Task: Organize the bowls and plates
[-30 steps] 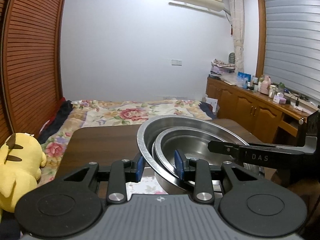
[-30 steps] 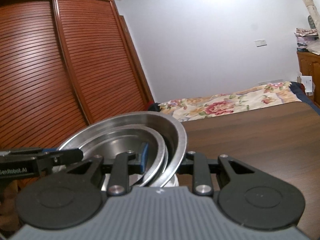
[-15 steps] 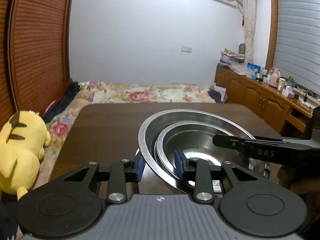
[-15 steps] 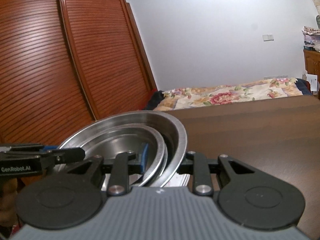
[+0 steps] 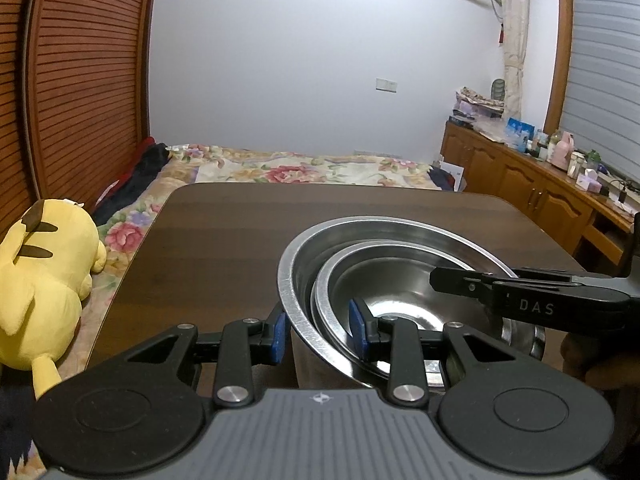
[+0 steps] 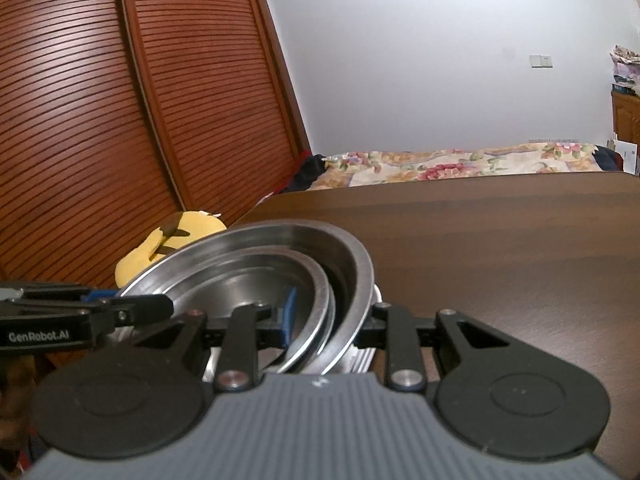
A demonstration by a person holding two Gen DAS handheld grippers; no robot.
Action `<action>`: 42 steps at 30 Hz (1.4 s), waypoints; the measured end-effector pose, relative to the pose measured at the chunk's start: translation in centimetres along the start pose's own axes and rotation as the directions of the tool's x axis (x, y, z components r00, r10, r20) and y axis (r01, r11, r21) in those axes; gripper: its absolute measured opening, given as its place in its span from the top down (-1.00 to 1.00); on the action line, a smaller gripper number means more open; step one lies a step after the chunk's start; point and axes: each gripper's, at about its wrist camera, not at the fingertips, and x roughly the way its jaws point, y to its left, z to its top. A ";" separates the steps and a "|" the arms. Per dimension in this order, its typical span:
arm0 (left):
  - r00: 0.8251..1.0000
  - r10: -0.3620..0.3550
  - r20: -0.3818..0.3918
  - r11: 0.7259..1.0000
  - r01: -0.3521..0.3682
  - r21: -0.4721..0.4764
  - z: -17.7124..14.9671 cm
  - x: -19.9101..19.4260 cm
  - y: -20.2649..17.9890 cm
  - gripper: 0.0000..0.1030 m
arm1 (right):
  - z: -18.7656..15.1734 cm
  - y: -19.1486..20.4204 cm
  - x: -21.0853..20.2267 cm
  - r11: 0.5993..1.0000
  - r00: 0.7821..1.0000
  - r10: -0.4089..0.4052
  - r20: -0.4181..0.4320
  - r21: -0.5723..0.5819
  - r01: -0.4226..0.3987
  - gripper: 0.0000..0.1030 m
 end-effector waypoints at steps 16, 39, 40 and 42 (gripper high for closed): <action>1.000 0.014 -0.021 1.000 -0.014 -0.003 -0.9 0.9 0.7 0.33 | -0.5 -0.3 0.6 1.000 1.000 -0.005 -0.028 -0.011 0.005 0.44; 0.999 0.046 0.003 0.999 -0.046 0.004 -1.4 0.0 -0.6 0.24 | 0.0 0.6 0.3 0.993 0.998 -0.061 -0.024 -0.104 0.058 -0.07; 0.999 0.049 0.005 0.999 -0.049 0.003 -1.3 -0.1 -0.6 0.17 | 0.1 0.5 0.1 0.993 0.998 -0.065 -0.020 -0.105 0.062 -0.07; 0.998 0.056 0.014 0.998 -0.056 0.003 -1.1 -0.4 -0.7 -0.06 | 0.4 0.5 -0.4 0.992 0.998 -0.068 -0.004 -0.109 0.067 -0.10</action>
